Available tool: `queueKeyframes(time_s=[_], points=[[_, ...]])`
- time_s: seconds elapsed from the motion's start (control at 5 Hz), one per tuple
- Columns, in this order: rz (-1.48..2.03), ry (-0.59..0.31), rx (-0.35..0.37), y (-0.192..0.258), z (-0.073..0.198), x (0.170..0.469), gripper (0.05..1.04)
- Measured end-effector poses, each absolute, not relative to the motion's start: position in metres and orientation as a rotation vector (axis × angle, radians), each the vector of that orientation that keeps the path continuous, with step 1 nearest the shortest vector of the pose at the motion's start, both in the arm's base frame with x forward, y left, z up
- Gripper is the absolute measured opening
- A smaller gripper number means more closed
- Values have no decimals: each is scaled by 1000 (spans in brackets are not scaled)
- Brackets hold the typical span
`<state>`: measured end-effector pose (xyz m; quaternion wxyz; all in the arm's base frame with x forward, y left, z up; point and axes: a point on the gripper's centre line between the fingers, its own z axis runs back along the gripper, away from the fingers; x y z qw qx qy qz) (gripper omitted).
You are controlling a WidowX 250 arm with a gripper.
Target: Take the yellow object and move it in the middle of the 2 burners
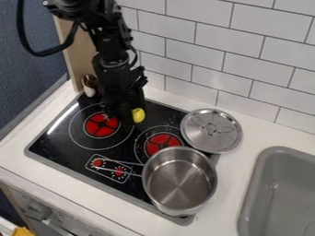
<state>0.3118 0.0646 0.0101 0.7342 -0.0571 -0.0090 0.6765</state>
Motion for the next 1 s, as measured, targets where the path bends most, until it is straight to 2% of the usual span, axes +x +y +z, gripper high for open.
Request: queueKeyframes(time_s=[0.2,0.4,0.6,0.8,1.0], points=[[1472,-88,-73,63,1,319,403],[1475,-119,-25,60,-4,319,403],[1494,-104,11,59,-12,318,454],[1517,-97,13,58,-12,318,743],[1520,-76,31,58,-11,316,980]])
